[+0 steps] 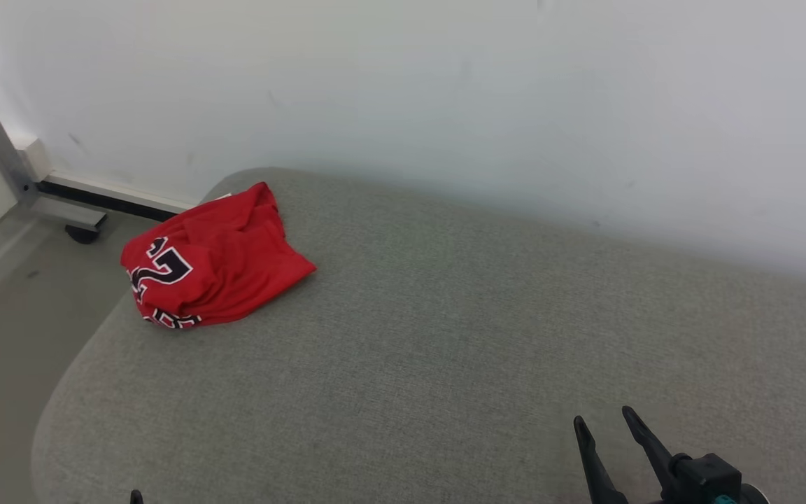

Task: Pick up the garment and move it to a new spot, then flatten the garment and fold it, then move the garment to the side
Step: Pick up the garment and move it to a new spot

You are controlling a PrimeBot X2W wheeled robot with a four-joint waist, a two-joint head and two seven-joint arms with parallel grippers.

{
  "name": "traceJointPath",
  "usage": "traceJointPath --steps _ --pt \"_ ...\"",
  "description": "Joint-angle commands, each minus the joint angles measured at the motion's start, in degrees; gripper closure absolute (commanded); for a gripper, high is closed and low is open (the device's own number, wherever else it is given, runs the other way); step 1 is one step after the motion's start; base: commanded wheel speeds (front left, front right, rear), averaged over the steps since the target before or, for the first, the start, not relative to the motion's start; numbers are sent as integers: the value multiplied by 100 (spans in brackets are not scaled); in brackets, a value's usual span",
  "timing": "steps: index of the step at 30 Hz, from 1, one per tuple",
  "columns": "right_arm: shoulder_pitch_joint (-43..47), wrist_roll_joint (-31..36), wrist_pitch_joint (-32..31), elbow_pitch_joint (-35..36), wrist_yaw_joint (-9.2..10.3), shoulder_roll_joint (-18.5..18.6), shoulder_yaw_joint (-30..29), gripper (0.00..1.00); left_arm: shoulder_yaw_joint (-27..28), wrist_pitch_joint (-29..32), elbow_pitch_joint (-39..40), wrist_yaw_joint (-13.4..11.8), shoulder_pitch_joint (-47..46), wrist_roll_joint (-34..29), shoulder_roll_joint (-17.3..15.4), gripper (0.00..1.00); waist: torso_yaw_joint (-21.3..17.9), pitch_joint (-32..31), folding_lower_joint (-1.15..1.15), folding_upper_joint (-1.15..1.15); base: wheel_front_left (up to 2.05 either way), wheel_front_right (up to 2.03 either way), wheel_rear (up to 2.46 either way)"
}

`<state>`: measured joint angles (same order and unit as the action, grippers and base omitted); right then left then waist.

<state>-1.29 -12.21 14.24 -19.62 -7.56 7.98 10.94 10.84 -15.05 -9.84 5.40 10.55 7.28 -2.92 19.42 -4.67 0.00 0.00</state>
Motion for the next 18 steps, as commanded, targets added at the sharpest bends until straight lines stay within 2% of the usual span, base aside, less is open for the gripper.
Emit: traceJointPath --steps 1,9,18 --pt "-23 -47 43 -18 16 -48 41 0 23 -18 29 -32 87 -15 5 0 243 -21 0 0 0 0 0" --pt "-27 -47 62 -70 16 -73 100 0 53 -18 85 -70 125 -3 6 0 377 -10 0 0 0 0 0" --pt "-58 -59 79 -71 16 -9 106 0 27 -18 52 -95 19 52 6 0 290 43 0 0 0 0 0"
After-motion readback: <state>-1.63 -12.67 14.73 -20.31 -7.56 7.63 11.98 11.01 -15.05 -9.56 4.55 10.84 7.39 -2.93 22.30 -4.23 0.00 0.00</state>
